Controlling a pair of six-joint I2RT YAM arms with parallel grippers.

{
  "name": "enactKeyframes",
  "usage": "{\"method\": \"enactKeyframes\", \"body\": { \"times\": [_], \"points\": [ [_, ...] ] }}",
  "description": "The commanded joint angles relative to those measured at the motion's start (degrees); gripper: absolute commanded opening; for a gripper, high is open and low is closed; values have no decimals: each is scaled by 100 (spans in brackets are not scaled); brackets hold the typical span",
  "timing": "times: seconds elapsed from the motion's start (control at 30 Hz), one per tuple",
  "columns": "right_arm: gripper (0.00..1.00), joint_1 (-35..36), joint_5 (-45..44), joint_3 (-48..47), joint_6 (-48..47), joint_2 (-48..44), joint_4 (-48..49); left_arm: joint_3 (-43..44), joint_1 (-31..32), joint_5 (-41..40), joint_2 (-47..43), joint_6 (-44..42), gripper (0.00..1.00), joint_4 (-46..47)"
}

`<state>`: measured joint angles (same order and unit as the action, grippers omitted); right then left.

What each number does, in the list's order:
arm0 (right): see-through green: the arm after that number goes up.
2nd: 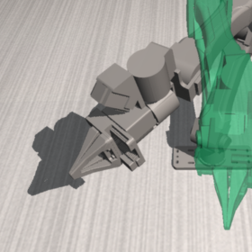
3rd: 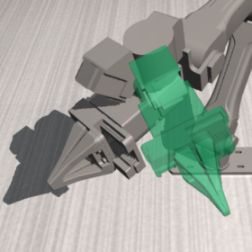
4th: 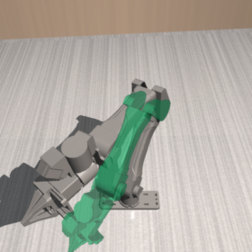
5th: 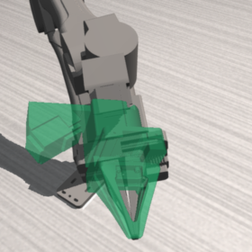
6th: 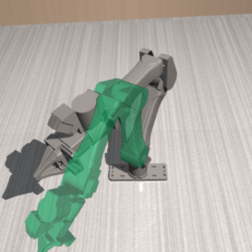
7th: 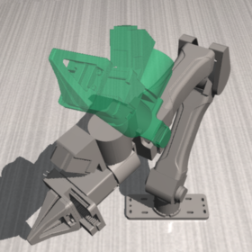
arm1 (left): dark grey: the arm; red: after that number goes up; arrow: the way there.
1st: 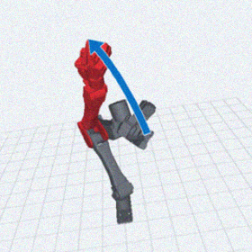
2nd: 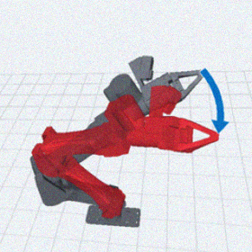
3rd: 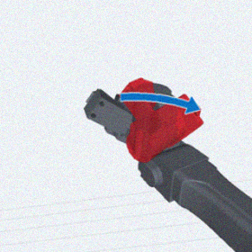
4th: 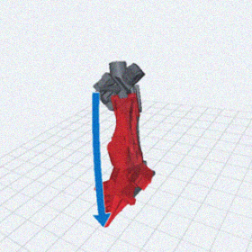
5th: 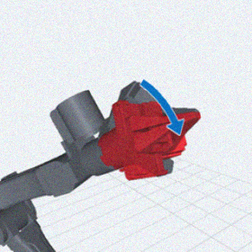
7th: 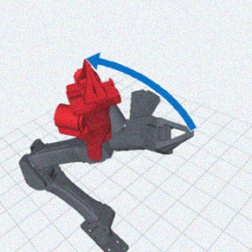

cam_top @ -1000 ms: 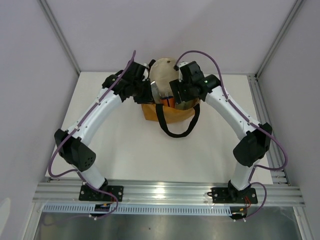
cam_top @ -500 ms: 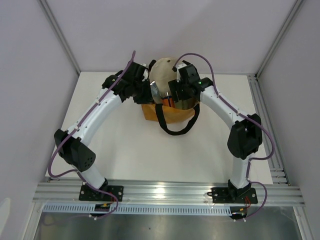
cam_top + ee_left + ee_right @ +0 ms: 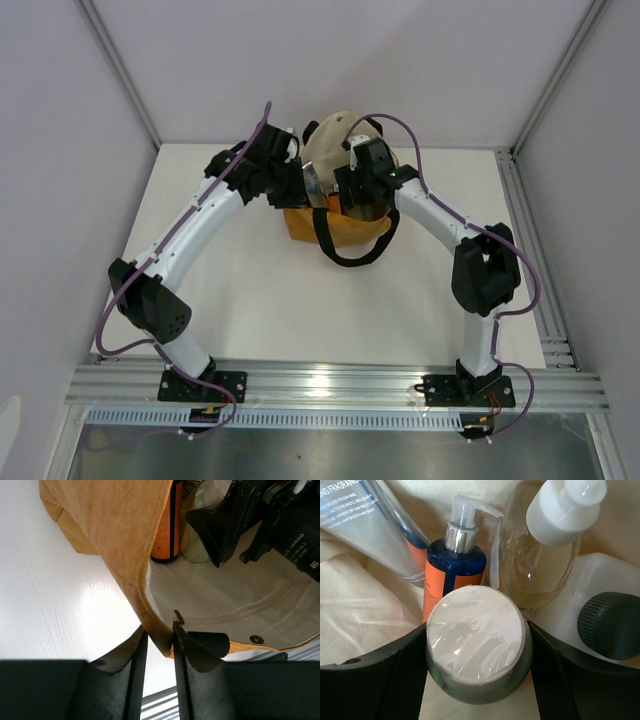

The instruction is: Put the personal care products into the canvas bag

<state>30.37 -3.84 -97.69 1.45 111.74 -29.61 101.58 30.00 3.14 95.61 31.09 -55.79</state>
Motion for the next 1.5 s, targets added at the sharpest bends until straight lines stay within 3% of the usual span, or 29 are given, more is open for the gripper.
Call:
{"method": "enactKeyframes", "body": {
  "times": [0.0,0.13,0.37,0.7,0.93,1.47],
  "points": [
    [46,-14,-223,22,66,-249,526,-7,32,-50,-298,55,31,-55],
    [61,39,-197,-48,127,-443,491,-51,24,-41,-307,55,40,-20],
    [72,48,-170,-479,162,-443,96,2,32,38,-289,99,50,103],
    [67,74,-240,-523,197,-495,-89,20,32,73,-315,81,52,112],
    [66,-22,14,311,469,-856,604,-7,32,55,-333,20,53,86],
    [85,-49,-345,356,531,-1066,421,20,32,73,-377,-15,55,59]
  ]
}}
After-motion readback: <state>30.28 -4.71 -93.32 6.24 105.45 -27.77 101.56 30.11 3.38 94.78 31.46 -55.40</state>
